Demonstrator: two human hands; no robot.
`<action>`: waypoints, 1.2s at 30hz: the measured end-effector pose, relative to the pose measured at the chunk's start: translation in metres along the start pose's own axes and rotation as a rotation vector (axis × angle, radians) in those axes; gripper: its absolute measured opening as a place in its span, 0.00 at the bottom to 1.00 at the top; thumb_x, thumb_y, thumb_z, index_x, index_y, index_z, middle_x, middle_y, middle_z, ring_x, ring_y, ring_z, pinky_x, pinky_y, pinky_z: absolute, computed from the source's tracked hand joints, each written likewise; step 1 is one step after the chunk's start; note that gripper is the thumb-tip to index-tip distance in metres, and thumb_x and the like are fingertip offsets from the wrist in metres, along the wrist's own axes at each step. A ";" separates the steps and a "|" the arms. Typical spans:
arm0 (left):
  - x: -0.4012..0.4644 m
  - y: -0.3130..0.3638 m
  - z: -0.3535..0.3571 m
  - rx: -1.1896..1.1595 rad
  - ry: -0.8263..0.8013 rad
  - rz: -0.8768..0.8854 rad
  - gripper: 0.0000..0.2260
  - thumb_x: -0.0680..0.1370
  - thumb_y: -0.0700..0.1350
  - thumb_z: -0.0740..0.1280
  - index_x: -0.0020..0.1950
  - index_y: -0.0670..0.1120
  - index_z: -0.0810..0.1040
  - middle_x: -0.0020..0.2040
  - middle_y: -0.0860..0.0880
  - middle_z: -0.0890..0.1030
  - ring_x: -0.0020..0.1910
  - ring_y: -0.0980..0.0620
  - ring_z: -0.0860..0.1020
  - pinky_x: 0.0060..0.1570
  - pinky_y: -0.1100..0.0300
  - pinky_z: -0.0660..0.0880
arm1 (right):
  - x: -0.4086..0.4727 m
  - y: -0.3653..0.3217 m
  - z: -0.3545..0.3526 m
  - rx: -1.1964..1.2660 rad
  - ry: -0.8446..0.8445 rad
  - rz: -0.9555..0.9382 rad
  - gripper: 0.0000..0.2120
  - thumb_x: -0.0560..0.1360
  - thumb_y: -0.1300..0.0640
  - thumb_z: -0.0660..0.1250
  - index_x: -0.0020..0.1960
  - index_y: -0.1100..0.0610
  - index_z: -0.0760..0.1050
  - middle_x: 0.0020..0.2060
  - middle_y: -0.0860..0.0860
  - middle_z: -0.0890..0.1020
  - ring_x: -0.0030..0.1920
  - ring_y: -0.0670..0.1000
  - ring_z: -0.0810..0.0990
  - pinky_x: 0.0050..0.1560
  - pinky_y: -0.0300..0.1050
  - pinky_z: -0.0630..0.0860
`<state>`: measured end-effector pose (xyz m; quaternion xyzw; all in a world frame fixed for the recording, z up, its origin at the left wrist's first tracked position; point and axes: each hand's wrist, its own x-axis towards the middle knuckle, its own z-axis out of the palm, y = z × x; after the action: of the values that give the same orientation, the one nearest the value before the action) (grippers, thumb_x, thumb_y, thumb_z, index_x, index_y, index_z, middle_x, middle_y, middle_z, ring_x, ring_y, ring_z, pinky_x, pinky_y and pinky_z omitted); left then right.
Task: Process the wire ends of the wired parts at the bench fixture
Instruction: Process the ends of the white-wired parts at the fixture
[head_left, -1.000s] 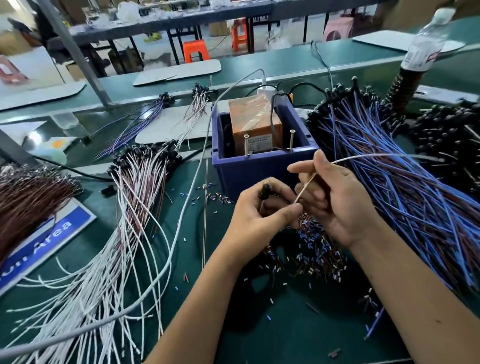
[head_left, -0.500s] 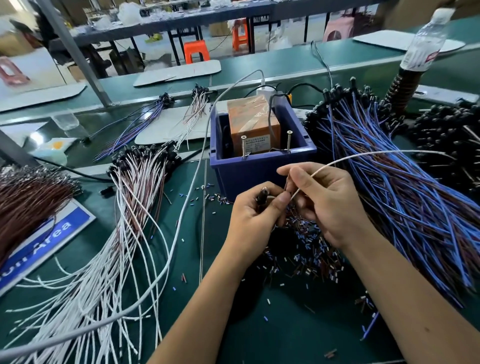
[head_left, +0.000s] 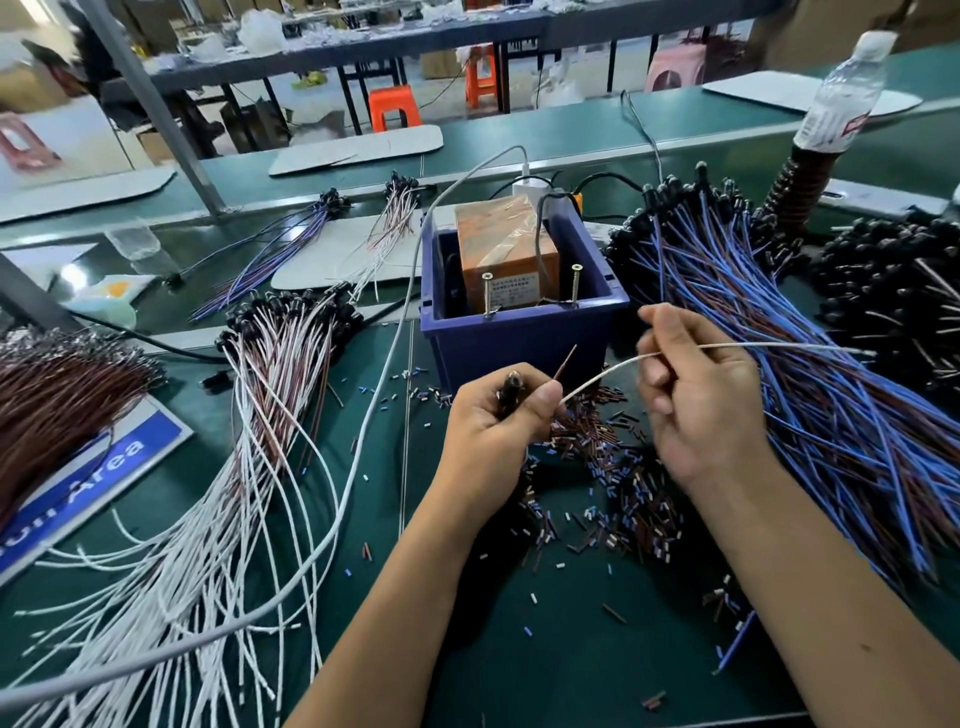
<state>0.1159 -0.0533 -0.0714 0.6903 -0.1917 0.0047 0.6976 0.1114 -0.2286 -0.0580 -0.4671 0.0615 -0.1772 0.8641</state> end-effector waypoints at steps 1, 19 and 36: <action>0.000 0.001 -0.003 -0.004 0.021 -0.002 0.10 0.81 0.41 0.67 0.40 0.41 0.79 0.30 0.54 0.71 0.30 0.57 0.68 0.35 0.68 0.67 | 0.002 -0.001 -0.001 -0.037 0.007 -0.004 0.07 0.81 0.56 0.68 0.55 0.58 0.81 0.32 0.49 0.78 0.25 0.43 0.70 0.19 0.35 0.63; 0.002 0.004 -0.017 -0.357 -0.100 -0.051 0.11 0.83 0.47 0.64 0.44 0.47 0.80 0.64 0.41 0.83 0.20 0.59 0.62 0.20 0.67 0.64 | -0.025 0.007 0.006 -0.472 -0.894 0.659 0.15 0.84 0.52 0.62 0.55 0.63 0.81 0.20 0.51 0.66 0.15 0.44 0.58 0.17 0.31 0.56; 0.003 0.005 -0.024 -0.447 -0.050 -0.208 0.10 0.79 0.48 0.68 0.41 0.46 0.83 0.38 0.47 0.83 0.29 0.55 0.77 0.26 0.68 0.70 | -0.021 0.015 0.015 -0.351 -0.501 0.448 0.25 0.75 0.34 0.64 0.49 0.57 0.82 0.37 0.57 0.82 0.23 0.47 0.69 0.21 0.36 0.63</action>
<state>0.1239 -0.0310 -0.0656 0.5347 -0.1329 -0.1268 0.8249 0.1000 -0.2018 -0.0630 -0.6120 -0.0215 0.1491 0.7764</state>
